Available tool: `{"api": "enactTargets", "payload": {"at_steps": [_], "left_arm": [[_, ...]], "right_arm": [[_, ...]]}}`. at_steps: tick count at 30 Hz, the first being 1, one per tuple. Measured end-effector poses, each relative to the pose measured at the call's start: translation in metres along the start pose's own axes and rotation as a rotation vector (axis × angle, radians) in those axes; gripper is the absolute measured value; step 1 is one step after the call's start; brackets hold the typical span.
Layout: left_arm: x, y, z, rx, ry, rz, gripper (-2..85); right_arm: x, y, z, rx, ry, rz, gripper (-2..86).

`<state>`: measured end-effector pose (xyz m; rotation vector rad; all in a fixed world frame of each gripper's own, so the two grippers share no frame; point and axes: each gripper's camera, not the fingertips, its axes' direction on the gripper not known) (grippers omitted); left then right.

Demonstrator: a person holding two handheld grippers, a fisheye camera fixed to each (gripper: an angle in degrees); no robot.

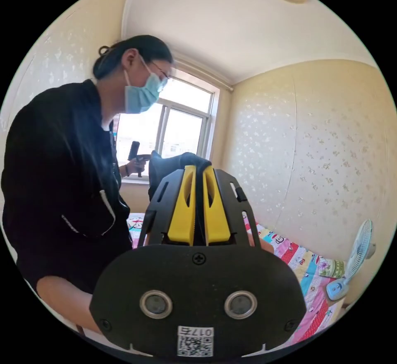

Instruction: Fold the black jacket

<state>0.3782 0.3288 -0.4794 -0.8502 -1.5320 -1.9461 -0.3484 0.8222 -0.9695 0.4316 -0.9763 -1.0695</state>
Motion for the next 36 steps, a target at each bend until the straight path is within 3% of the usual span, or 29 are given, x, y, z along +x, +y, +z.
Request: {"api": "enactTargets", "payload": {"at_steps": [3,8,12,16,17,19,22,24,26,28,31,33,36], "left_arm": [[0.007,0.008,0.018,-0.056,-0.044,-0.155,-0.1],[-0.019,-0.024,0.064,-0.053,-0.099,-0.031,0.1],[-0.114,-0.013,0.153,-0.093,-0.079,-0.052,0.7],[-0.257,0.069,0.281,-0.126,-0.114,-0.16,4.8],[-0.281,0.088,0.302,-0.137,-0.123,-0.217,7.1],[-0.372,0.181,0.373,-0.112,-0.21,-0.594,11.1],[-0.421,0.286,0.418,-0.129,-0.411,-0.819,12.1],[-0.419,0.332,0.432,-0.213,-0.548,-0.8,12.3],[-0.404,0.377,0.442,-0.276,-0.504,-0.793,12.3],[-0.363,0.436,0.45,-0.341,-0.32,-0.83,11.8],[-0.297,0.494,0.445,-0.424,-0.196,-0.9,11.4],[-0.263,0.514,0.438,-0.458,-0.151,-0.937,11.4],[-0.225,0.527,0.434,-0.535,-0.139,-0.943,12.0]], "right_arm": [[-0.019,-0.001,0.006,-0.021,0.03,-0.001,2.6],[0.026,-0.009,0.056,-0.092,0.121,-0.004,2.7],[0.116,0.035,0.141,-0.219,0.073,-0.005,2.9],[0.22,0.121,0.235,-0.282,0.014,0.075,3.5],[0.263,0.163,0.269,-0.28,-0.013,0.174,3.9],[0.334,0.243,0.314,-0.235,-0.037,0.474,5.3],[0.416,0.385,0.348,-0.079,-0.027,0.889,8.7],[0.425,0.47,0.336,0.083,0.127,1.048,9.3],[0.41,0.517,0.333,0.149,0.14,1.113,9.5],[0.388,0.552,0.34,0.037,0.068,1.149,9.6],[0.332,0.586,0.351,-0.274,-0.064,1.168,9.8],[0.283,0.595,0.352,-0.49,-0.115,1.161,10.1],[0.235,0.601,0.344,-0.61,-0.083,1.223,11.1]]}}
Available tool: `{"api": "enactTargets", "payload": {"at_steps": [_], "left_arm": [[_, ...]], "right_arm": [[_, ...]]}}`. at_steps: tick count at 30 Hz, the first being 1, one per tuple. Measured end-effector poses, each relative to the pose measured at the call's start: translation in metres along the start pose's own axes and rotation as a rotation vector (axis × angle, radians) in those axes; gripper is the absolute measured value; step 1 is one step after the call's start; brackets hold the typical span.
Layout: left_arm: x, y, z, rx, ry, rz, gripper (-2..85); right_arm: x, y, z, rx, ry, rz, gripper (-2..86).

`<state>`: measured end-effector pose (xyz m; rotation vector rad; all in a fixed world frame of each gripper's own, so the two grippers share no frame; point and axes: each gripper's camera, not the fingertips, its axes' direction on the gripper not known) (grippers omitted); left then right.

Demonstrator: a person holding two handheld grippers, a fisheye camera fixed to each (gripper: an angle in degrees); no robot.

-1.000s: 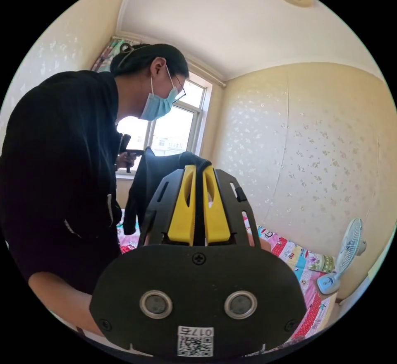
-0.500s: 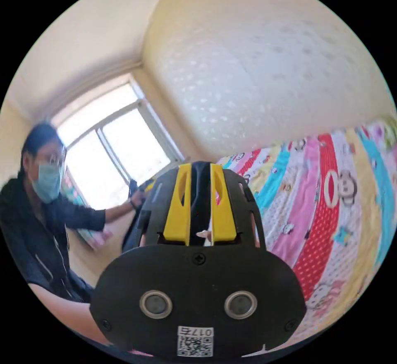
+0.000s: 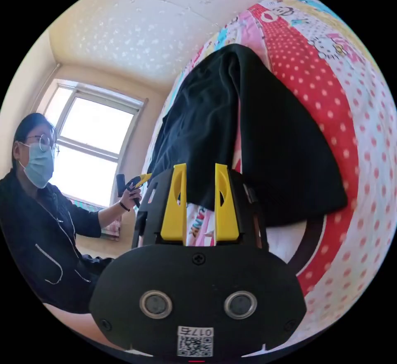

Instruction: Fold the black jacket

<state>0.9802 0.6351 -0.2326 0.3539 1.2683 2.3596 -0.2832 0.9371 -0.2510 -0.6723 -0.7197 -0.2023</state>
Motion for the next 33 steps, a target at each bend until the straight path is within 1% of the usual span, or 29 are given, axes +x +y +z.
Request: {"api": "enactTargets", "payload": {"at_steps": [2,4,5,8,10,11,13,14,15,16,17,18,19,20,23,25,27,29,30,31,32,33], "left_arm": [[0.002,0.01,0.005,0.004,-0.029,-0.032,12.7],[-0.003,0.018,0.024,0.018,0.016,-0.106,12.9],[-0.005,0.019,0.03,0.018,0.017,-0.12,12.7],[-0.007,0.035,0.045,0.146,-0.034,-0.204,11.0],[-0.005,0.049,0.051,0.252,-0.051,-0.239,10.4],[-0.005,0.052,0.052,0.272,-0.05,-0.248,10.2],[-0.015,0.058,0.052,0.314,0.001,-0.304,8.5],[-0.019,0.058,0.052,0.316,0.022,-0.324,7.8],[-0.029,0.058,0.052,0.295,0.081,-0.37,5.9],[-0.041,0.055,0.053,0.234,0.183,-0.415,4.7],[-0.045,0.052,0.053,0.196,0.242,-0.425,4.4],[-0.053,0.044,0.048,0.118,0.361,-0.427,4.0],[-0.053,0.039,0.032,0.103,0.441,-0.398,3.7],[-0.05,0.037,0.022,0.109,0.456,-0.381,3.7],[-0.025,0.036,-0.021,0.035,0.376,-0.344,3.5],[-0.001,0.047,-0.048,0.043,0.286,-0.291,3.5],[0.008,0.06,-0.054,0.053,0.214,-0.277,3.4],[0.0,0.076,-0.044,0.021,0.148,-0.333,2.4],[-0.013,0.087,-0.036,0.011,0.16,-0.412,0.9],[-0.027,0.097,-0.029,0.039,0.218,-0.47,0.9],[-0.032,0.101,-0.026,0.061,0.254,-0.486,1.0],[-0.041,0.109,-0.023,0.105,0.31,-0.525,2.9]], "right_arm": [[-0.004,0.02,0.008,-0.008,0.061,0.049,11.6],[-0.006,0.034,0.012,0.058,0.103,0.074,11.5],[-0.003,0.04,0.015,0.138,0.084,0.12,11.2],[0.008,0.047,0.036,0.271,-0.025,0.259,8.3],[0.014,0.049,0.052,0.322,-0.039,0.376,4.6],[0.015,0.048,0.062,0.36,-0.048,0.399,3.4],[0.008,0.041,0.074,0.35,0.004,0.361,1.9],[0.001,0.036,0.077,0.334,0.062,0.333,1.2],[-0.003,0.03,0.078,0.312,0.089,0.351,0.8],[-0.005,0.027,0.076,0.302,0.088,0.377,0.7],[-0.01,0.021,0.071,0.29,0.071,0.401,0.5],[-0.021,0.017,0.057,0.31,0.026,0.379,0.3],[-0.028,0.016,0.047,0.325,0.004,0.365,0.3],[-0.041,0.015,0.026,0.35,-0.011,0.355,0.2],[-0.072,0.028,-0.03,0.394,0.052,0.375,0.3],[-0.083,0.039,-0.052,0.374,0.126,0.389,0.6],[-0.089,0.051,-0.059,0.289,0.237,0.381,1.4],[-0.08,0.056,-0.043,0.207,0.218,0.406,2.9],[-0.074,0.057,-0.027,0.21,0.145,0.4,4.3],[-0.071,0.056,-0.018,0.222,0.11,0.389,5.1],[-0.067,0.052,0.0,0.239,0.067,0.367,6.6],[-0.063,0.045,0.018,0.238,0.069,0.351,8.1]]}}
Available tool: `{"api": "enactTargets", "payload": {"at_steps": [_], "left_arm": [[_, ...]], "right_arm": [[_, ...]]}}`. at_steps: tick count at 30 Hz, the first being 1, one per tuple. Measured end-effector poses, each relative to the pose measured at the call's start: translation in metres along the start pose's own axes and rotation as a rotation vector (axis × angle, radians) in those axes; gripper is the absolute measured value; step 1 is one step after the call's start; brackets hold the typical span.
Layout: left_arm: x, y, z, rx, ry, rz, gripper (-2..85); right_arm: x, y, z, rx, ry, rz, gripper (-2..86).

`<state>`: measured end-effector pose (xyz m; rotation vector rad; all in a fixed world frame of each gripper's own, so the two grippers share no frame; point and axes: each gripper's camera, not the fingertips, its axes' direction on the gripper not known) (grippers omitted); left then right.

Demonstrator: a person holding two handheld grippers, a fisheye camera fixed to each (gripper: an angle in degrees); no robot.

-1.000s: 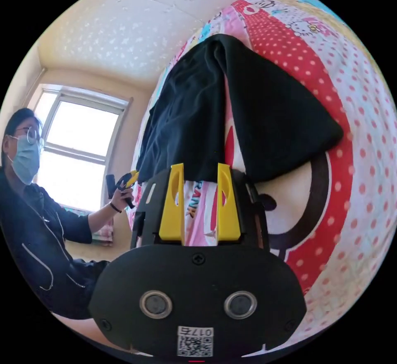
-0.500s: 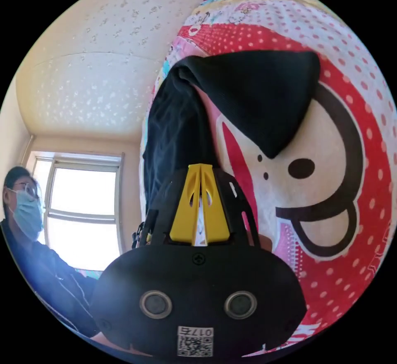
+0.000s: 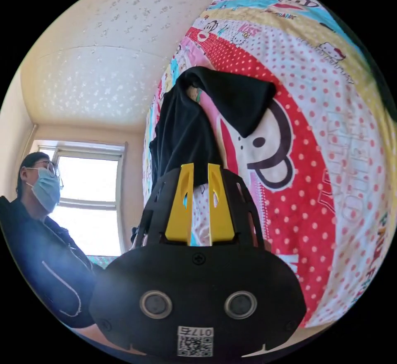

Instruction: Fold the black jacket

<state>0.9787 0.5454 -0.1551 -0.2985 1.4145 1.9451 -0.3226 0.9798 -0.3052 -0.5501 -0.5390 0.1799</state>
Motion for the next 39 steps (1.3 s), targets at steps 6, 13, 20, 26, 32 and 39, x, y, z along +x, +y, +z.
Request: {"api": "enactTargets", "payload": {"at_steps": [6,13,20,26,32,39], "left_arm": [[0.011,0.007,-0.006,0.113,-0.26,0.059,18.9],[-0.01,0.0,0.066,0.019,0.053,-0.151,5.9],[0.04,0.019,0.043,-0.013,-0.015,-0.052,4.4],[0.08,0.087,0.01,-0.175,-0.169,0.056,4.5],[0.01,0.149,0.03,-0.132,-0.034,-0.147,7.6],[0.055,0.149,-0.049,0.041,0.069,0.074,9.5]], "right_arm": [[-0.019,-0.014,0.088,-0.051,0.263,-0.139,12.1],[-0.019,-0.01,0.089,-0.036,0.198,-0.021,4.1],[-0.07,-0.024,-0.01,-0.08,0.107,-0.055,3.2],[-0.078,-0.006,-0.052,-0.262,0.265,-0.029,3.3],[-0.024,0.001,-0.007,-0.374,0.238,0.054,4.3],[-0.057,-0.011,-0.007,-0.442,0.26,0.034,8.4]]}}
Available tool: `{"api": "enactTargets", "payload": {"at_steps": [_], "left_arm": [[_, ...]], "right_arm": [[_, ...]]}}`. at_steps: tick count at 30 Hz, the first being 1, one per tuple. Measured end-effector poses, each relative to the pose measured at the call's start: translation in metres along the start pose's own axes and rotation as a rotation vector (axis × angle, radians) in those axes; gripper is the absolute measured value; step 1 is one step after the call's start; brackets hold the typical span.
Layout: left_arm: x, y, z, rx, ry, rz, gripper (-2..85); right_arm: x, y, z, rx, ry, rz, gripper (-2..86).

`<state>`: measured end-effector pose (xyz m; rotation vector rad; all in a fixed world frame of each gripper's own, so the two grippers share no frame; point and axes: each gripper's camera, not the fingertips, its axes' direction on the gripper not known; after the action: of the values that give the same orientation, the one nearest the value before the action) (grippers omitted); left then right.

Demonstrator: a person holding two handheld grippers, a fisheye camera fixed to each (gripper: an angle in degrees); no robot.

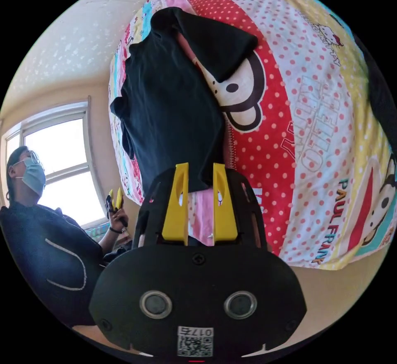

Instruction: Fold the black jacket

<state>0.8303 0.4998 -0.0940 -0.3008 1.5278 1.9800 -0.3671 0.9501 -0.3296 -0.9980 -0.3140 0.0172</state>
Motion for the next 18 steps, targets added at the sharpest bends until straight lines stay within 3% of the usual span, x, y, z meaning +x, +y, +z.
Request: {"api": "enactTargets", "payload": {"at_steps": [4,8,12,18], "left_arm": [[0.03,-0.055,0.006,0.021,-0.404,0.291,11.3],[0.008,-0.104,0.048,0.074,-0.433,0.338,11.6],[-0.011,-0.126,0.123,-0.042,-0.812,0.351,10.7],[0.046,-0.107,0.098,-0.016,-0.744,0.473,1.2]], "right_arm": [[-0.036,-0.007,-0.014,0.062,0.114,-0.073,8.9],[-0.086,-0.016,0.003,0.051,0.19,-0.195,9.1],[-0.137,-0.016,0.022,0.01,0.191,-0.338,8.8],[-0.176,-0.017,0.045,0.001,0.106,-0.401,8.2]]}}
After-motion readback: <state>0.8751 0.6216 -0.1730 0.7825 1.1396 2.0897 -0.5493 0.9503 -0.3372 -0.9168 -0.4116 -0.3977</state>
